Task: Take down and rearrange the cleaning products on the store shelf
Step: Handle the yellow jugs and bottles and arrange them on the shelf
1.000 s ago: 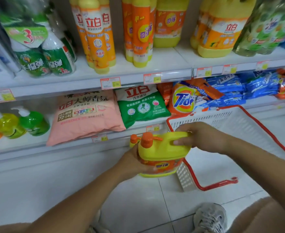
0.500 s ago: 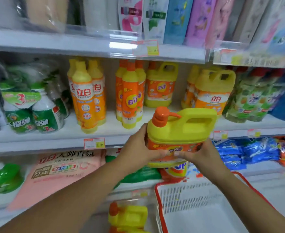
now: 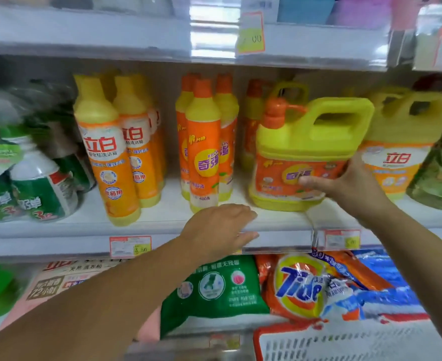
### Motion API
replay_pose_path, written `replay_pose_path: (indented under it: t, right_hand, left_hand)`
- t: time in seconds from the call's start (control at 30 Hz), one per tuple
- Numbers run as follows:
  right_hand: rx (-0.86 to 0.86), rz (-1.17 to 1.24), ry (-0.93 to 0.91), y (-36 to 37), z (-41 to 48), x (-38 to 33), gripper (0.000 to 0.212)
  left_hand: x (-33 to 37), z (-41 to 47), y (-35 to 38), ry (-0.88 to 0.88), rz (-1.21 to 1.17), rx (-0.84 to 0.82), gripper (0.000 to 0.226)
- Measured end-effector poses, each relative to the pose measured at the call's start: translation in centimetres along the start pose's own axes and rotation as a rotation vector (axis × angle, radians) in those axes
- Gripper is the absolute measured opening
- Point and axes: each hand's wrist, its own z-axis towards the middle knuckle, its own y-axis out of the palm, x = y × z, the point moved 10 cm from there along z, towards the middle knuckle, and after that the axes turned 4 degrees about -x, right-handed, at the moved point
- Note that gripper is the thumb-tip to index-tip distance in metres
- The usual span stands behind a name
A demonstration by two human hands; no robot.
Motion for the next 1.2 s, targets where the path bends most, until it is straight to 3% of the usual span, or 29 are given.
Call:
replay_pose_path:
  t: [0.13,0.37,0.67,1.07,1.2]
  right_hand:
    - [-0.049,0.055,0.062,1.1,2.6,1.8,0.071]
    - [0.046,0.087,0.058,2.8,4.1,4.6,0.088]
    - [0.099,0.041,0.069,4.1,5.2,6.0,0.078]
    - [0.077,-0.163,0.293,4.3,5.4,7.4,0.063]
    - [0.286,-0.208,0.121,2.7,-0.1,1.8,0.048]
  left_hand:
    - [0.9,-0.7,-0.9,0.074,0.095,0.247,0.049]
    - [1.2,-1.1,-1.0,0.136,0.15,0.382,0.044]
    - [1.1,-1.3,-0.5,0.143,0.189,0.408,0.04]
    - [1.0,-1.2,-0.2,0.142,0.183,0.393,0.042]
    - [0.3,-0.8,-0.1,0.091,0.087,0.286,0.045]
